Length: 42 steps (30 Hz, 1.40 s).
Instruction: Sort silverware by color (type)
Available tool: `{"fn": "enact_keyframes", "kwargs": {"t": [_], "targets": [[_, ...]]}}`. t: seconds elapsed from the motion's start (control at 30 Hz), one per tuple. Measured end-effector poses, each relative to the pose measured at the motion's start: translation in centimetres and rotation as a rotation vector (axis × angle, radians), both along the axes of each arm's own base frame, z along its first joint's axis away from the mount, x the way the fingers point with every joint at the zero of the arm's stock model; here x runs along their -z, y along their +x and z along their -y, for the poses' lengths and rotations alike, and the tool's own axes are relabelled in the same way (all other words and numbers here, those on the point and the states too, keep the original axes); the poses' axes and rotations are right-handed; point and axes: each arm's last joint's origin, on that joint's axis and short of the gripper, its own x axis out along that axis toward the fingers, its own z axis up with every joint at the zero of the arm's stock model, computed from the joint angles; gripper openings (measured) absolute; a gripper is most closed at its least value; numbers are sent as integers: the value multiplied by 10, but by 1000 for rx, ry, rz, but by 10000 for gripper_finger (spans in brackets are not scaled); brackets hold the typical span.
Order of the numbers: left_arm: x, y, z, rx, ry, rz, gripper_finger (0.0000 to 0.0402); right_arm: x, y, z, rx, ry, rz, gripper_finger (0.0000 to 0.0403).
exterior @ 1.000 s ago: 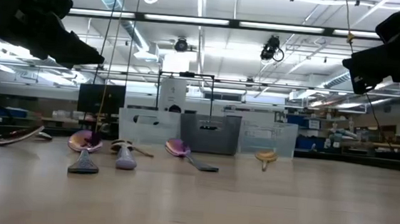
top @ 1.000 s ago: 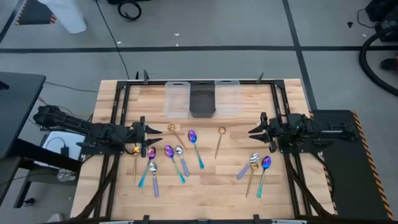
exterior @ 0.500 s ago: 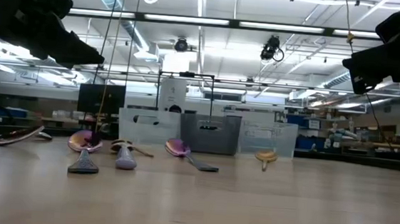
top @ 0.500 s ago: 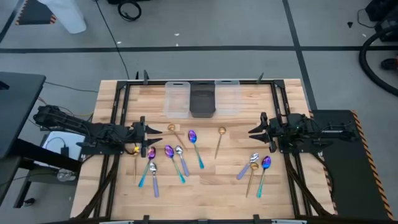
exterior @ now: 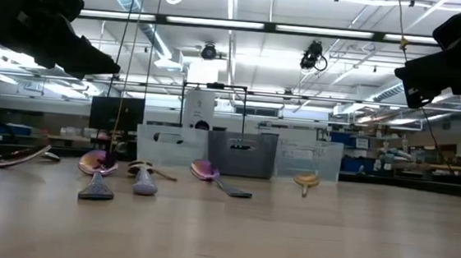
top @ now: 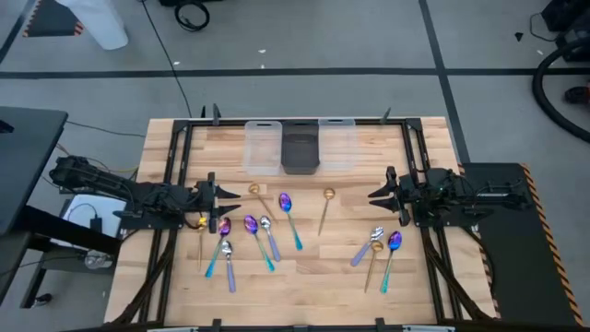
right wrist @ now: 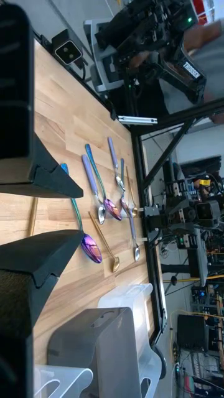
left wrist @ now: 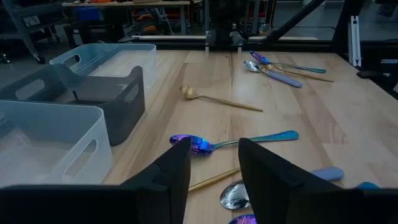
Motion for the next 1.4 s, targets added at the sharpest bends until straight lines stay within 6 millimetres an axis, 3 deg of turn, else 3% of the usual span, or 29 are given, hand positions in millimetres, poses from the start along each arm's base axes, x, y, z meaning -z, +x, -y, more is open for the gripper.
{"fn": "enact_keyframes", "kwargs": {"t": [0.6,0.77,0.97,1.17,1.4], "targets": [[0,0,0,0,1,0,142,0,0,0,0,0,0,103],[-11,2,0,9,34,105,142,0,0,0,0,0,0,103],[-33,1,0,-2,-127,343,142,0,0,0,0,0,0,103],[-42,0,0,1,-176,446,142,0,0,0,0,0,0,103],[-59,-6,-2,14,-515,663,142,0,0,0,1,-8,7,103]]}}
